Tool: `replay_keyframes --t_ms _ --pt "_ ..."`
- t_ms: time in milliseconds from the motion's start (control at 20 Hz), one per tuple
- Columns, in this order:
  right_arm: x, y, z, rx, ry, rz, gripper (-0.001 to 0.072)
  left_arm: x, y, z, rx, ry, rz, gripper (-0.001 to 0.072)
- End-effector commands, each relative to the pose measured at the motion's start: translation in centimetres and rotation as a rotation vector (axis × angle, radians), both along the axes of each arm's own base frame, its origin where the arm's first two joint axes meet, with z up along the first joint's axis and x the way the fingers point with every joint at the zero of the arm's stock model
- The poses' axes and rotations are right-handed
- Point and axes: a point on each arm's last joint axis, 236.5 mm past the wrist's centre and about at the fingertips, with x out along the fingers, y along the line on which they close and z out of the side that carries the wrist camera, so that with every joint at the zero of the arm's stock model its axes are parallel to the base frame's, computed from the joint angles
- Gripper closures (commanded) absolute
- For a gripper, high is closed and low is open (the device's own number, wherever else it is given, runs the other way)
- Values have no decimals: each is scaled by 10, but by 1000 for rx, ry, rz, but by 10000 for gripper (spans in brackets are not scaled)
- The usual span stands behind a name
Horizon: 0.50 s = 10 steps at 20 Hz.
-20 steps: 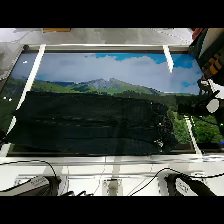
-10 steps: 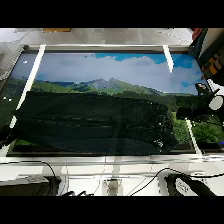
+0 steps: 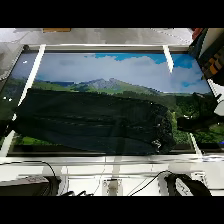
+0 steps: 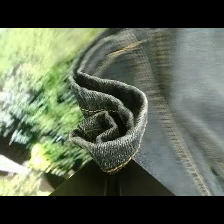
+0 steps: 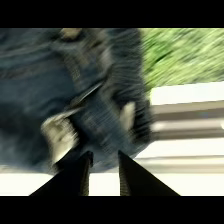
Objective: Fold the clothes and pants, and hang the long-sleeved shirts on hangers.
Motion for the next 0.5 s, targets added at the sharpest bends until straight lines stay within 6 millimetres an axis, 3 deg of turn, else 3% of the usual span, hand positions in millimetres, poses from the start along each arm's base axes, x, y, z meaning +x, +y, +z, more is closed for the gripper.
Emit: replay_keyframes --t_ms 0,50,100,300,450 --pt "-27 34 -11 129 21 -86 421 5 1 27 78 -57 -39 678" --pt "-33 35 -21 136 52 -151 168 5 -1 29 75 -60 -44 678" --pt "-41 35 -32 136 93 -198 -8 5 -4 29 67 -60 -51 678" --pt "-72 25 -68 84 269 -273 17 5 -8 29 51 -61 -62 678" --pt "-66 24 -85 85 290 -361 18 5 -8 29 52 -61 -62 678"
